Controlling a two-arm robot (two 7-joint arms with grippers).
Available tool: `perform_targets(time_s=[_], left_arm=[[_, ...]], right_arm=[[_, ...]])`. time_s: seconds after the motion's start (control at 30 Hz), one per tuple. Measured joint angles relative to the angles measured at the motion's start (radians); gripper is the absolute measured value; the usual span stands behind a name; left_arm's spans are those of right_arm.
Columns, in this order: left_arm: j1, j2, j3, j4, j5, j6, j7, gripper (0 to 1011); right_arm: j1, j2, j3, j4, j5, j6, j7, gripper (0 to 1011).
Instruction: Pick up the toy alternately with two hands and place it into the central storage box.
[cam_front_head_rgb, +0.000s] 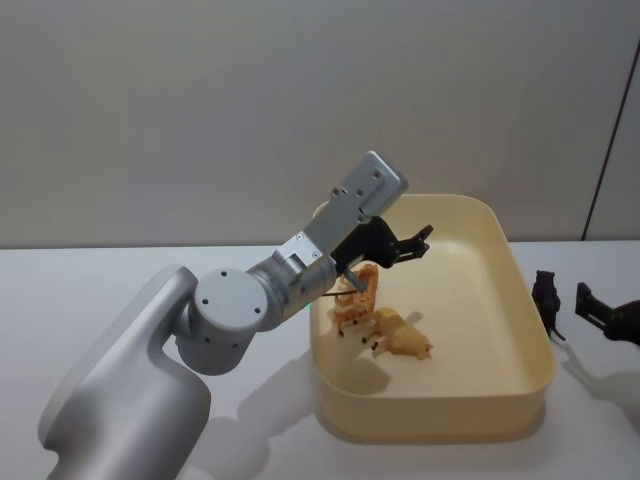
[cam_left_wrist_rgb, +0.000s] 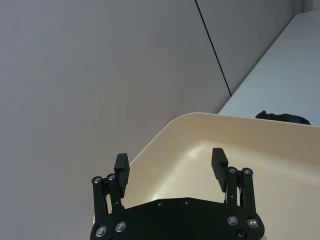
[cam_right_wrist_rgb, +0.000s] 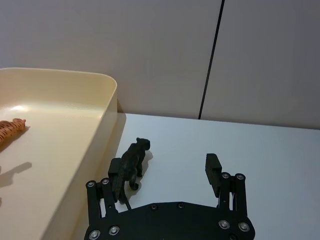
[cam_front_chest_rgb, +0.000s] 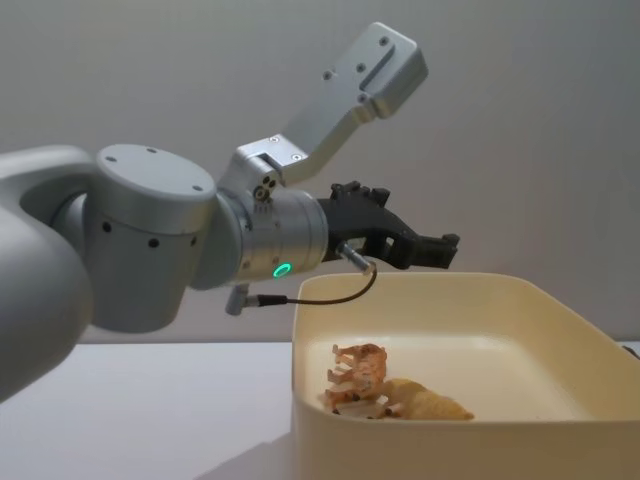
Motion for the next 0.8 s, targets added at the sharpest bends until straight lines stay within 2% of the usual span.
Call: perform_targets(time_s=[0.3,0.8], left_arm=[[0.0,0.0,0.0,0.0,0.0,0.0,0.0,1001],[0.0,0.0,0.0,0.0,0.0,0.0,0.0,1001]], right_arm=[[0.038,-0.023,-0.02,0.065,-0.036,0.005,0.017,1001],[0.141,-0.084,-0.066,0.227,-0.12,-0.01,0.048,1001]])
